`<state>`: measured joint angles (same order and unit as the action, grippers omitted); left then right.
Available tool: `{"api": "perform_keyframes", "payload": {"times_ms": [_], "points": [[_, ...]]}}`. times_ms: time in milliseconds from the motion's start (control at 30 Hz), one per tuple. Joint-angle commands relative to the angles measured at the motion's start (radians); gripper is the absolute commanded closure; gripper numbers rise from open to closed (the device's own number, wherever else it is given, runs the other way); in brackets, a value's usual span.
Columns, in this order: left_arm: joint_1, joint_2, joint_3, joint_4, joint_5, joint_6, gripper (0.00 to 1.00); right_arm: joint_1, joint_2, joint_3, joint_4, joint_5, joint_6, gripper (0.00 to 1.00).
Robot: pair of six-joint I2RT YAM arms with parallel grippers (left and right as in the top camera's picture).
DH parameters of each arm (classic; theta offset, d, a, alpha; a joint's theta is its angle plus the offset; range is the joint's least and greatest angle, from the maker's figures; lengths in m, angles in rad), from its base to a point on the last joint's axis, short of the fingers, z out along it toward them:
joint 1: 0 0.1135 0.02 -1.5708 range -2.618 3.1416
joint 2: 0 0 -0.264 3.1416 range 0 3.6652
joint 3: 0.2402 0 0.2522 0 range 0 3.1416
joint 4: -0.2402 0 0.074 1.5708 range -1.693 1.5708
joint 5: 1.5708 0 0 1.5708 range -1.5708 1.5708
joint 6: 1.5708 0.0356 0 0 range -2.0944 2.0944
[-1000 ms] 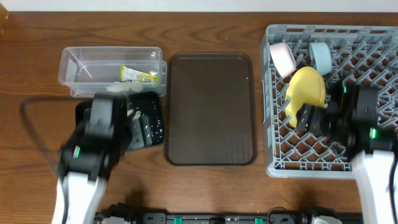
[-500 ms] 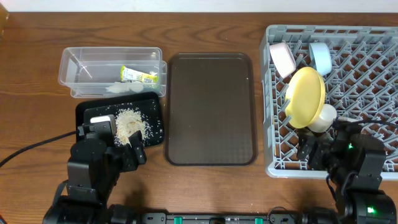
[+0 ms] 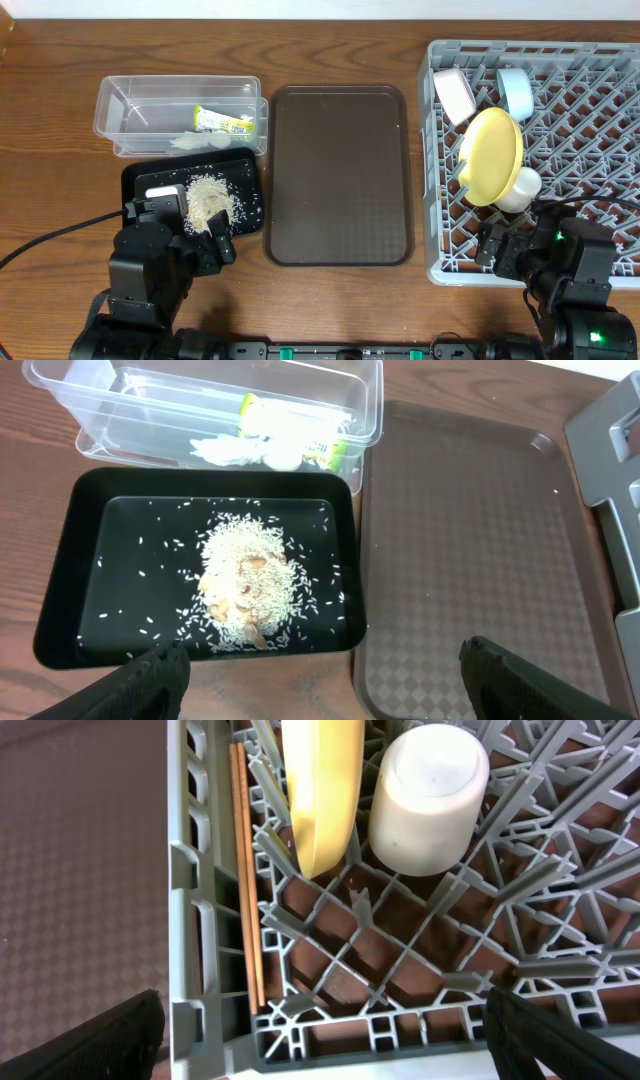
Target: Sort waste into correct bins and load items into the dishwasher rack
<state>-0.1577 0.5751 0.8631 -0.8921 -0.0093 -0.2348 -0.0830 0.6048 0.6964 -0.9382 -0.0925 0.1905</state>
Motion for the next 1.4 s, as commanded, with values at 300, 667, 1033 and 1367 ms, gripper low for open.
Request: {"api": "perform_keyframes", "payload": {"times_ms": [300, 667, 1033, 1367], "points": [[-0.001, -0.002, -0.005, 0.003, -0.001, 0.013, 0.11, 0.011, -0.275, -0.156, 0.260, 0.032, -0.043, 0.01], [-0.001, -0.002, -0.005, 0.003, -0.001, 0.013, 0.11, 0.118, -0.566, -0.576, 0.824, 0.035, -0.061, 0.01], [-0.001, -0.002, -0.005, 0.003, -0.001, 0.013, 0.11, 0.118, -0.598, -0.691, 0.867, 0.032, -0.095, 0.01], [-0.001, -0.002, -0.005, 0.003, -0.001, 0.013, 0.11, 0.117, -0.597, -0.691, 0.868, 0.032, -0.095, 0.01]]}}
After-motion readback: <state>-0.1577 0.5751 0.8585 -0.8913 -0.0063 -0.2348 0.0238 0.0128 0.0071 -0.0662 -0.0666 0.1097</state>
